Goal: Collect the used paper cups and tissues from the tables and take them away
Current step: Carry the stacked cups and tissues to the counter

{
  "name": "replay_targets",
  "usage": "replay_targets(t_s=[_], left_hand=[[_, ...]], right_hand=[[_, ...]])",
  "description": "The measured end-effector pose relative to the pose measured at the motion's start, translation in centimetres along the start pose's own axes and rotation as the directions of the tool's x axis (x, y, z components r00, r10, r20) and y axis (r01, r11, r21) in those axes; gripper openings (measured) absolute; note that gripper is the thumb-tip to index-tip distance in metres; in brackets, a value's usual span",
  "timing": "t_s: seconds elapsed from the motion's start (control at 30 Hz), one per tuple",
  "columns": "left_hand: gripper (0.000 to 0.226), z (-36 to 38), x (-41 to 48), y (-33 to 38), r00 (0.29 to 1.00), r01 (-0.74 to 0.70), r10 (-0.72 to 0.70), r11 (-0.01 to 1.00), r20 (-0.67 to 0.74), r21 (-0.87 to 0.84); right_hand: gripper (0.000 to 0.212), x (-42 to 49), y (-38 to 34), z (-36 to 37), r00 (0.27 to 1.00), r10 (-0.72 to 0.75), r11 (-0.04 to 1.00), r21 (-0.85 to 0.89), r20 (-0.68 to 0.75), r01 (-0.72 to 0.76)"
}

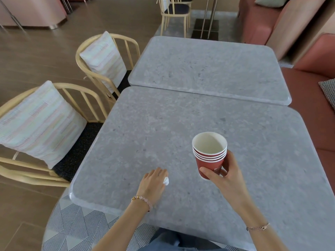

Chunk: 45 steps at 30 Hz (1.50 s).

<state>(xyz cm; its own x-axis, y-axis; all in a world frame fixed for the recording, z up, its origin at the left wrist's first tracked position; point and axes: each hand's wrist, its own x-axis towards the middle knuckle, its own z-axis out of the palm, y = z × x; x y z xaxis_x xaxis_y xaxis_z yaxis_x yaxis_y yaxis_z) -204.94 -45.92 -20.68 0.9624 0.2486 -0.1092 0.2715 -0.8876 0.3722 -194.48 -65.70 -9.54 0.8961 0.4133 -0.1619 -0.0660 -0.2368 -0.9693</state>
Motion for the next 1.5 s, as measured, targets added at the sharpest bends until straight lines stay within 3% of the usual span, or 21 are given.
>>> replay_targets(t_s=[0.13, 0.3, 0.57, 0.83, 1.07, 1.27, 1.5], left_hand=[[0.032, -1.7, 0.6, 0.3, 0.990, -0.050, 0.049, 0.999, -0.132, -0.003], [0.024, -4.6, 1.9, 1.1, 0.954, -0.096, 0.078, 0.994, -0.291, -0.048], [0.046, -9.4, 2.9, 2.6, 0.888, -0.180, 0.129, 0.981, -0.441, -0.074], [0.043, -14.7, 2.8, 3.2, 0.773, -0.239, 0.157, 0.970, -0.615, -0.053], [0.044, -18.1, 2.0, 2.0, 0.686, -0.242, 0.171, 0.970, -0.707, 0.000], [0.019, -20.6, 0.2, 0.6, 0.650, -0.205, 0.179, 0.977, -0.738, 0.056], [0.030, -22.7, -4.0, 0.7, 0.622, -0.088, 0.103, 0.994, -0.776, 0.062]], right_hand=[[0.065, 0.0, -0.2, 0.1, 1.000, -0.006, 1.000, 0.002, 0.003, 0.006], [0.064, -0.1, -0.5, 0.4, 1.000, -0.004, 1.000, 0.018, 0.001, 0.004], [0.062, 0.2, -2.1, 0.9, 0.999, -0.033, 0.999, 0.043, -0.013, 0.034], [0.062, 1.2, -4.0, 1.7, 0.996, -0.083, 0.997, -0.011, -0.012, 0.083], [0.065, 1.9, -6.1, 3.8, 0.991, -0.134, 0.991, -0.011, 0.015, 0.134], [0.059, 2.0, -7.8, 5.8, 0.979, -0.201, 0.979, 0.034, 0.044, 0.200], [0.062, 1.7, -9.2, 7.8, 0.941, -0.295, 0.955, 0.096, 0.165, 0.282]])
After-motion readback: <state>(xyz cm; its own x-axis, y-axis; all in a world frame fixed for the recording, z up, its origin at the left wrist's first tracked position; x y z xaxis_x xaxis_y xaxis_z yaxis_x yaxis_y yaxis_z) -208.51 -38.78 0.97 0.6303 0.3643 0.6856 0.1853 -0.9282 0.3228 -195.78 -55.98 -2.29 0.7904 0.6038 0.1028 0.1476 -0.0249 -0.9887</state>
